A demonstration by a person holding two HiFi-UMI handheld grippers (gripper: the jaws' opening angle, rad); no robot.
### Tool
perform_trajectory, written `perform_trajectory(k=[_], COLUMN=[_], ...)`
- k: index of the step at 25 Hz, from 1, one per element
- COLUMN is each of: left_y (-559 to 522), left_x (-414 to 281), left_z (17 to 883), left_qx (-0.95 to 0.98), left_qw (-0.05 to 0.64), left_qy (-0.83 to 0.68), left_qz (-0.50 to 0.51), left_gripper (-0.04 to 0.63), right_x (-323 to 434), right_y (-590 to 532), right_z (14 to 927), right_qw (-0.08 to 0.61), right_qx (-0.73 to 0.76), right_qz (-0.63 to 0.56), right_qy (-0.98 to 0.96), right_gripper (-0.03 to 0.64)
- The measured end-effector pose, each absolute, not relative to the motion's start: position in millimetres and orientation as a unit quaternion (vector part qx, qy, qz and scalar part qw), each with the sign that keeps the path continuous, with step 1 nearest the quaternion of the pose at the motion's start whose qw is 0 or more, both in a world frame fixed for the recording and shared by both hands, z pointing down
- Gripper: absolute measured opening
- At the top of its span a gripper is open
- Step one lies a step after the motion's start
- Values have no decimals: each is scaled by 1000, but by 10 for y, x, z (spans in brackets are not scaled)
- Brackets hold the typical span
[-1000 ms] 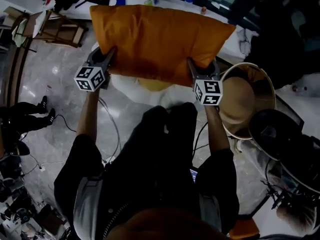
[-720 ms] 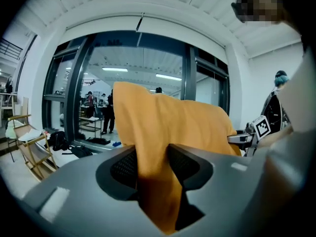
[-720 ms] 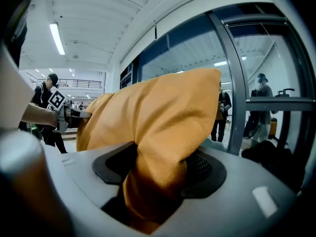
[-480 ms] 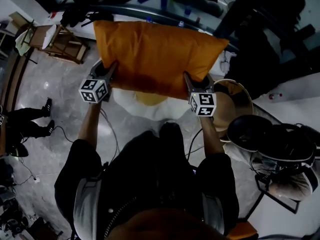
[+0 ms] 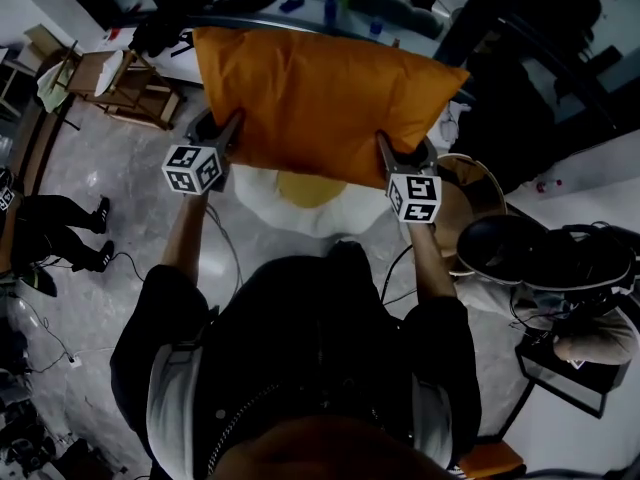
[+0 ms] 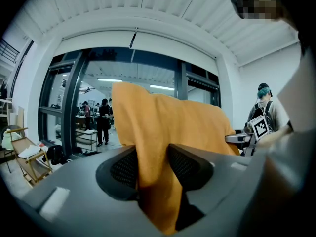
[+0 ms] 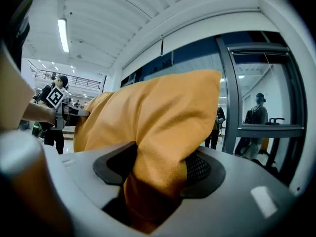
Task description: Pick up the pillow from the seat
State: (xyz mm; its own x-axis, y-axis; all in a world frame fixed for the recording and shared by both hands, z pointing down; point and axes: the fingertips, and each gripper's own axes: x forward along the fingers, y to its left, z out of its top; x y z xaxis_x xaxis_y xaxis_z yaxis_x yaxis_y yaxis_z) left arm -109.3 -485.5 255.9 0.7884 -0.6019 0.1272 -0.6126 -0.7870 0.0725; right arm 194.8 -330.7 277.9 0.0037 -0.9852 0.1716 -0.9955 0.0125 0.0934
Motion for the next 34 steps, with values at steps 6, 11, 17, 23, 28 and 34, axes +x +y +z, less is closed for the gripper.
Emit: perform_trajectory(k=[6, 11, 17, 23, 28, 34], left_y=[-4657, -4610, -4566, -4539, -4464, -4457], left_x=[-1295, -1412, -1583, -1588, -1608, -1581], left_z=[2608, 2614, 2665, 2684, 2656, 2716], left_qx=[943, 943, 943, 942, 943, 944], left_qw=[64, 64, 67, 72, 71, 75], left_qy=[-322, -323, -324, -325, -323, -320], left_qz=[48, 49, 46, 43, 42, 43], left_gripper=[189, 189, 189, 190, 189, 189], right_x=[1770, 1646, 1475, 1480, 1454, 1475], right_y=[-3165, -3119, -3068, -3050, -2968, -2941], right_z=[2782, 2825, 2852, 2823, 2793, 2849], right_qw=[103, 102, 106, 110, 110, 114], right_qx=[703, 703, 703, 704, 705, 706], right_qz=[20, 20, 18, 14, 11, 16], right_qy=[-703, -703, -703, -702, -700, -699], right_gripper=[270, 266, 265, 265, 265, 265])
